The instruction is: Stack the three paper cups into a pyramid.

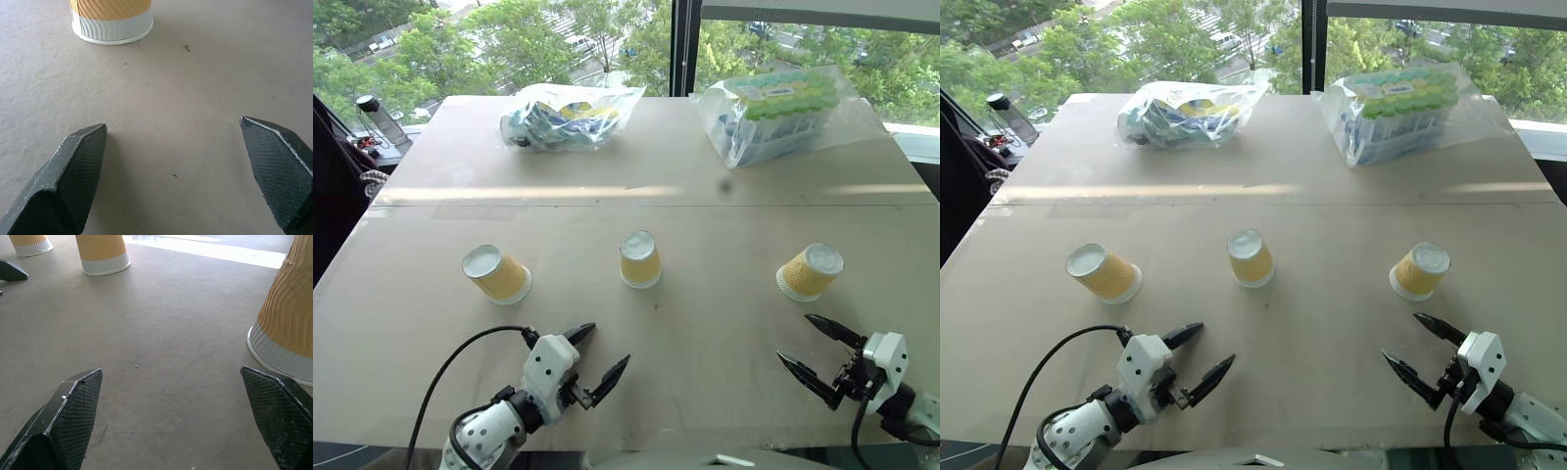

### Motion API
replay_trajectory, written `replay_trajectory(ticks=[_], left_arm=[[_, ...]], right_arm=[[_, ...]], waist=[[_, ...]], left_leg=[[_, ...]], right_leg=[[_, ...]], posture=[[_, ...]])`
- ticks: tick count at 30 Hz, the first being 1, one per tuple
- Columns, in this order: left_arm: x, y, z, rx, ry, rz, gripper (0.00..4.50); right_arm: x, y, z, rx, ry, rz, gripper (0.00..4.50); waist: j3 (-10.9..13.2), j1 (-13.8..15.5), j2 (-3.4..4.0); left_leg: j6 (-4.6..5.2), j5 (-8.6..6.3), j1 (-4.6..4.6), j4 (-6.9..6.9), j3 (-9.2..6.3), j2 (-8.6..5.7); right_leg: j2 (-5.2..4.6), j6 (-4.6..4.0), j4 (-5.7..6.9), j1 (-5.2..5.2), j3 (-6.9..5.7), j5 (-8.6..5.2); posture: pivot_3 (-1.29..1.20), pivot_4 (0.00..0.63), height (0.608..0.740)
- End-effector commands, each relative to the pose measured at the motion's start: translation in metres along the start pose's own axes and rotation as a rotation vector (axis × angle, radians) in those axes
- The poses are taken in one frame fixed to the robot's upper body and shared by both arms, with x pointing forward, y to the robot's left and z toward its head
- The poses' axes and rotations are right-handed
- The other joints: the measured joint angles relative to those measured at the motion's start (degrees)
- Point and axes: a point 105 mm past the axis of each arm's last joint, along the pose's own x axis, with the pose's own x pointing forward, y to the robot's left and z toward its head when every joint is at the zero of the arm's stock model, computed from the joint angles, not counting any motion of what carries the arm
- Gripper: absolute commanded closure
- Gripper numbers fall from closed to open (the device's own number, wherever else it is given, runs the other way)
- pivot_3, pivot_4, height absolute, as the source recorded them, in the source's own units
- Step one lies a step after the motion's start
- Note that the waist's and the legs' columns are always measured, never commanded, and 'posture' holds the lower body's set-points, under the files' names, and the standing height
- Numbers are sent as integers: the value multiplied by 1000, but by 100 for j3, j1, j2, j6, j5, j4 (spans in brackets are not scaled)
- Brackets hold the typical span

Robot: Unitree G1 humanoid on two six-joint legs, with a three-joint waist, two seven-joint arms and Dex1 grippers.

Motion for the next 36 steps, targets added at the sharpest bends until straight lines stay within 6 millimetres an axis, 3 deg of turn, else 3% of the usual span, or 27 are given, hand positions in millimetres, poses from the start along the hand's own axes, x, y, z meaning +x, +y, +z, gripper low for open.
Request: replay_trajectory(ticks=[1,5,15,21,29,34,35,36], left_arm=[[-2,-1,5,-11,-25,9,37],[2,8,15,49,-73,56,37],[57,36,69,144,-265,43,37],[82,40,76,143,-312,34,37],[105,44,80,84,-366,70,37],[108,43,82,75,-393,82,37],[108,44,82,79,-398,88,584],[108,45,83,83,-403,94,808]], right_arm=[[1,-2,12,-31,-33,10,0],[3,2,18,-47,-62,43,0],[31,33,81,-65,-251,244,0],[37,36,96,-93,-286,254,0],[39,30,101,-115,-294,210,0],[41,28,107,-111,-311,185,0],[42,28,108,-105,-318,179,0],[43,27,109,-102,-322,175,0]], waist=[[0,0,0],[2,1,-3],[-7,4,-11],[-12,5,-17],[-13,8,-18],[-13,-1,-19],[-14,-2,-18],[-13,-1,-19]], left_leg=[[0,0,0,0,0,0],[0,0,1,1,0,0],[-2,2,6,9,-4,-3],[-10,7,6,11,-3,-14],[-18,11,1,11,-8,-24],[-13,9,3,12,-9,-24],[-13,9,4,12,-8,-24],[-13,9,5,12,-8,-23]], right_leg=[[0,0,0,0,0,0],[2,-1,1,0,-1,1],[13,13,11,5,-7,21],[8,14,12,5,-8,24],[-4,15,13,3,-4,25],[-2,16,16,3,-4,25],[-2,16,17,3,-3,25],[-2,16,18,3,-3,25]], posture=[[0,150,740],[0,150,740],[0,150,740],[0,150,740],[0,150,740],[0,150,740],[0,150,740],[0,150,740]])
